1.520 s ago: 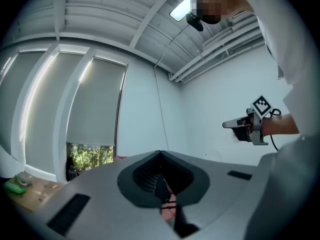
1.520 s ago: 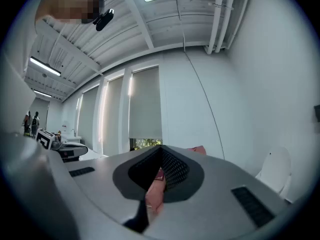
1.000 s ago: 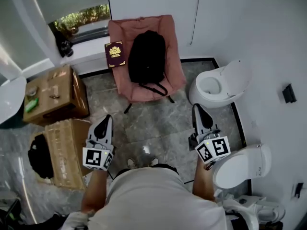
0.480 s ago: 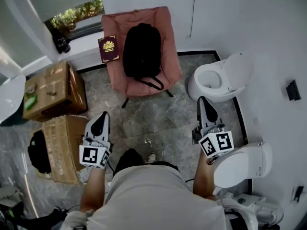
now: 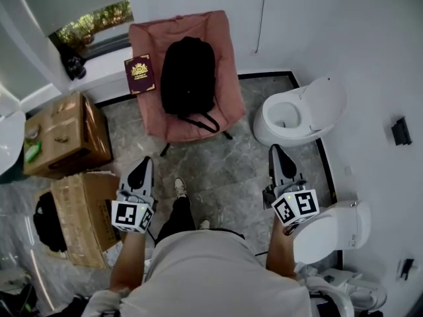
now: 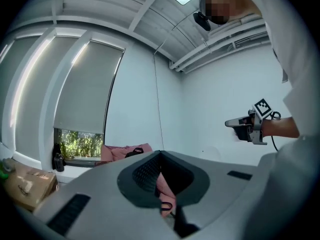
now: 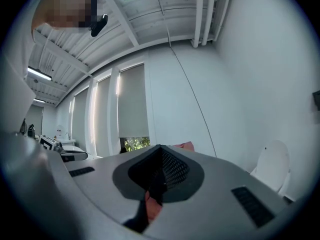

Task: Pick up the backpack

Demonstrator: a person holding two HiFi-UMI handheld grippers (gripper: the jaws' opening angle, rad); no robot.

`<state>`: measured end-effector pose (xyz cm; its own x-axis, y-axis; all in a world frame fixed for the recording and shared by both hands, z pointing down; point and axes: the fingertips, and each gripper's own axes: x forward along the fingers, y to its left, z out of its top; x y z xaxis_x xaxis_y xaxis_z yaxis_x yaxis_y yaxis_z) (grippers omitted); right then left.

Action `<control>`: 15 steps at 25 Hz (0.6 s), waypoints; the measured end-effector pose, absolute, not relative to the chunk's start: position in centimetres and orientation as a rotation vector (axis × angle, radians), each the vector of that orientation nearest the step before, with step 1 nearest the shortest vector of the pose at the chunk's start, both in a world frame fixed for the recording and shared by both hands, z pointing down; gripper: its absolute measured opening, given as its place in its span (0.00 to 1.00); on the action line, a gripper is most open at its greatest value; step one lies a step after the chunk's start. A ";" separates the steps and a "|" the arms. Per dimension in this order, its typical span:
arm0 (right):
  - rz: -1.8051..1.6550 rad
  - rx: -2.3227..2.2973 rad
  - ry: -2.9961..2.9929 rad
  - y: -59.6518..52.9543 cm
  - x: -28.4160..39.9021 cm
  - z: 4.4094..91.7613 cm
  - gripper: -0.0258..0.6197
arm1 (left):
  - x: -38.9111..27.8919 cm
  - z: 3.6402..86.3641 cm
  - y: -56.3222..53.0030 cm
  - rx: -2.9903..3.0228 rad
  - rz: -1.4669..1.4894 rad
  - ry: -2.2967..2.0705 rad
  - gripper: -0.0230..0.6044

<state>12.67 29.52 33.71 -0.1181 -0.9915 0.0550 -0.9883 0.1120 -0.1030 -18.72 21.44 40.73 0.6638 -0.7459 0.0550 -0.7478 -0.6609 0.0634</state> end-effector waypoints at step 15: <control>-0.186 -2.060 2.455 9.5 8.0 31.9 0.07 | -18.0 40.6 1.5 2.776 -0.073 -1.137 0.06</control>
